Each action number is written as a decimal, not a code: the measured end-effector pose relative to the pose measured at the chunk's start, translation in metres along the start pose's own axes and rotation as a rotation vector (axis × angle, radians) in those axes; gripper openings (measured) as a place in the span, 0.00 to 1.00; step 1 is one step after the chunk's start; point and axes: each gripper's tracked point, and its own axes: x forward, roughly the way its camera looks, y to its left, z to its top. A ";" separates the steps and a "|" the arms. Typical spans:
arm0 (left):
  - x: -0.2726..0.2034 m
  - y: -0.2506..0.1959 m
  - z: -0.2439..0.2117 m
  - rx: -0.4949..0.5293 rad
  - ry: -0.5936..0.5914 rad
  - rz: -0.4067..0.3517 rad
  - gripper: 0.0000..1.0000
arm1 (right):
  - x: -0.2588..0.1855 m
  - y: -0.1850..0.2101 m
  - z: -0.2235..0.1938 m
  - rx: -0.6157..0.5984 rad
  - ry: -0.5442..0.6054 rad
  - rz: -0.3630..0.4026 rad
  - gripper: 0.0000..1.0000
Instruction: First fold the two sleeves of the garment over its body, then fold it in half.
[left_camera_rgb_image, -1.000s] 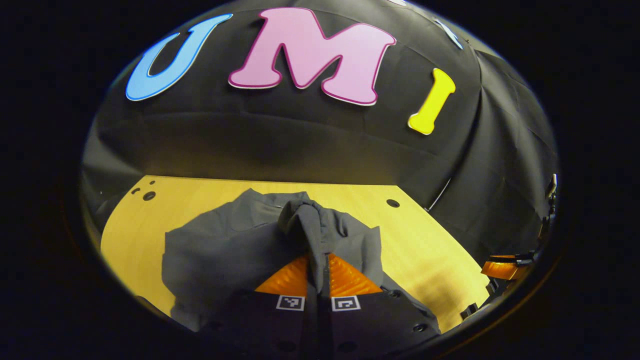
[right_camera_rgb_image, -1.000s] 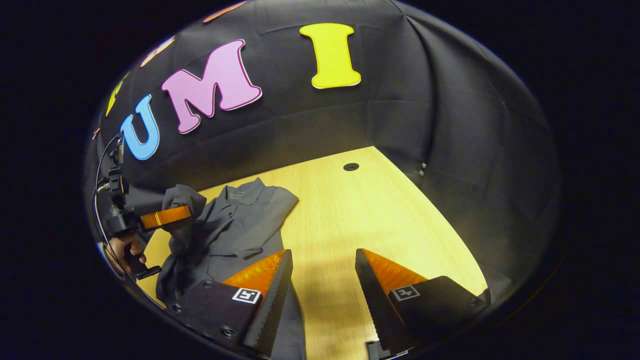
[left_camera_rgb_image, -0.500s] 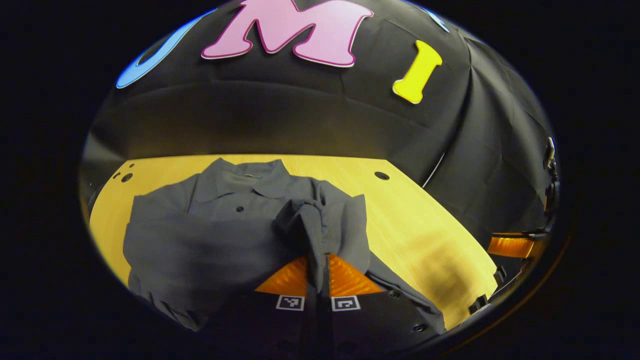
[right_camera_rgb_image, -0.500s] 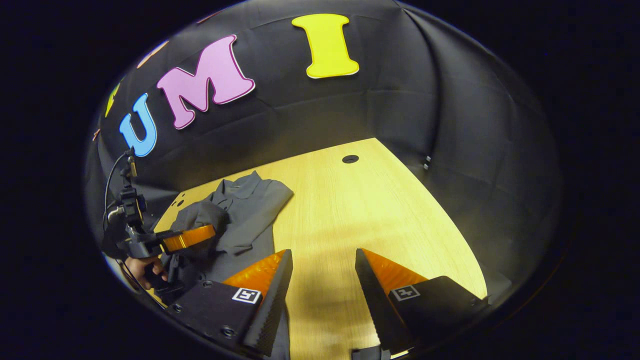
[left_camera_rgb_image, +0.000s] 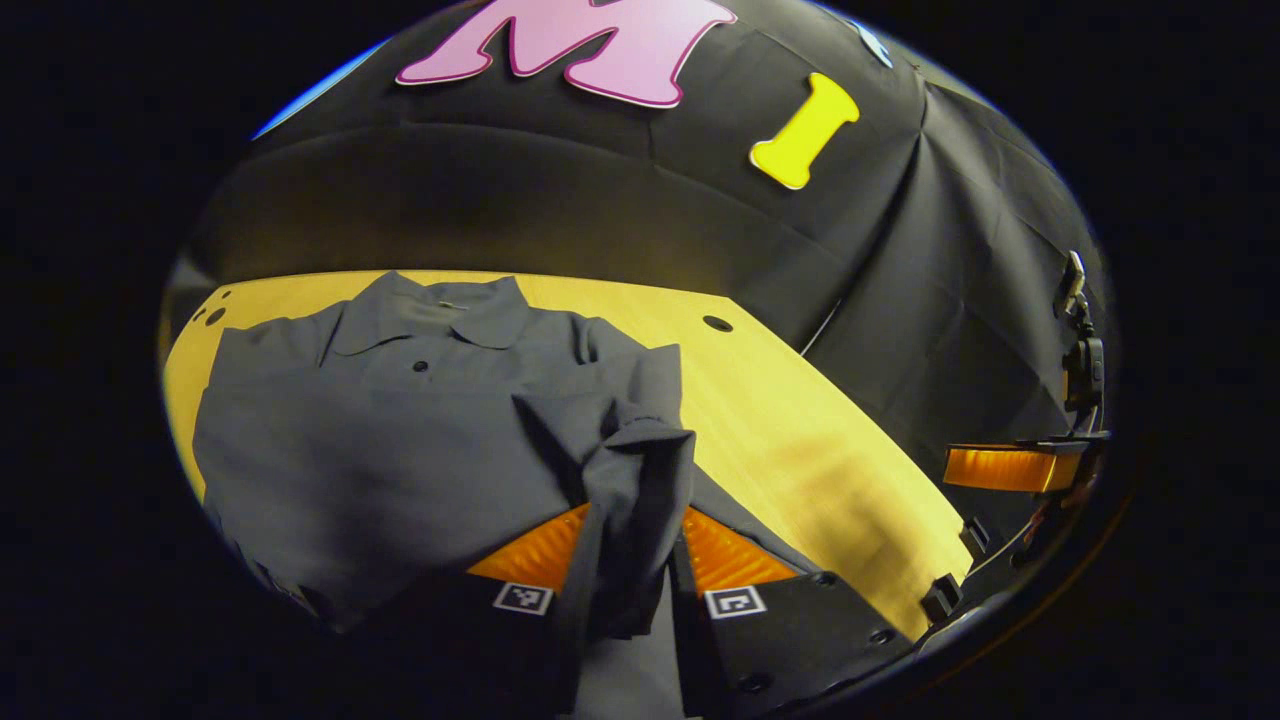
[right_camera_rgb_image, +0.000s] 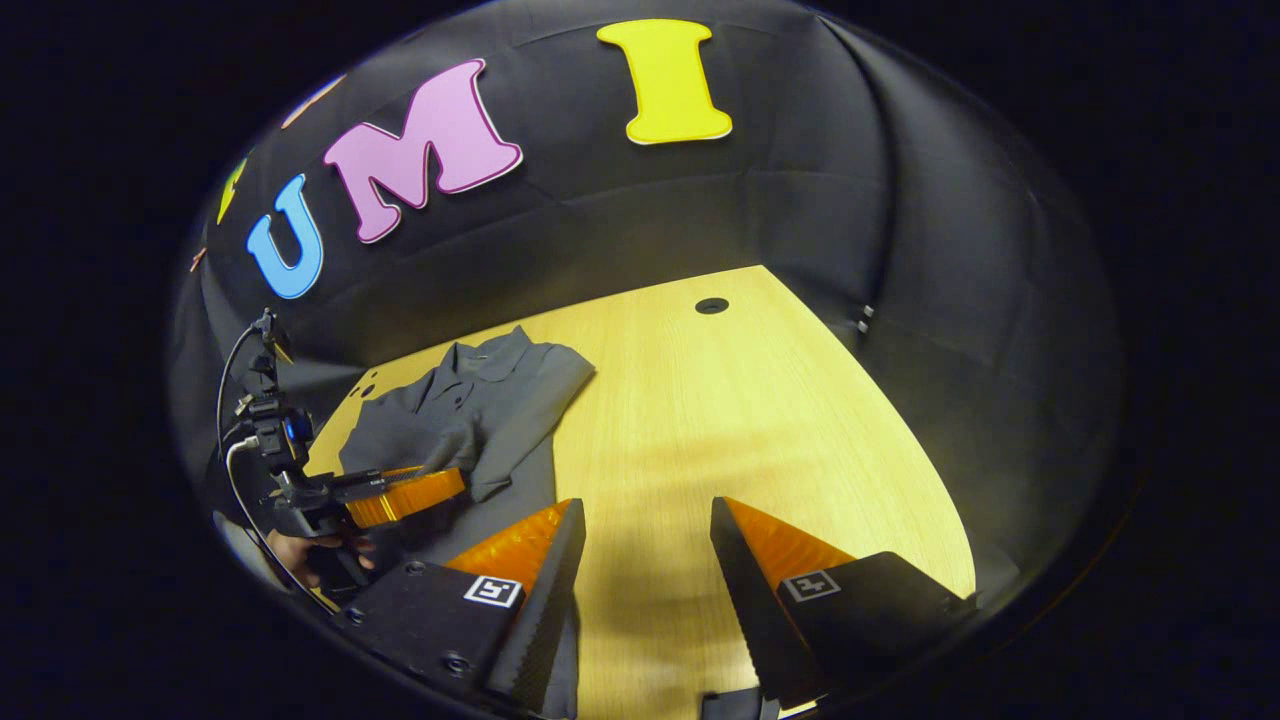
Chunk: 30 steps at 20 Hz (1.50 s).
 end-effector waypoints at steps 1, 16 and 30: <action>-0.004 0.000 -0.002 0.022 0.009 0.000 0.59 | -0.002 0.005 -0.002 0.000 0.003 0.004 0.79; -0.176 0.063 -0.019 0.058 -0.005 0.137 0.94 | -0.055 0.087 -0.077 -0.074 0.096 0.044 0.99; -0.294 0.185 -0.139 -0.028 0.198 0.395 0.94 | -0.084 0.097 -0.165 -0.116 0.235 -0.038 0.99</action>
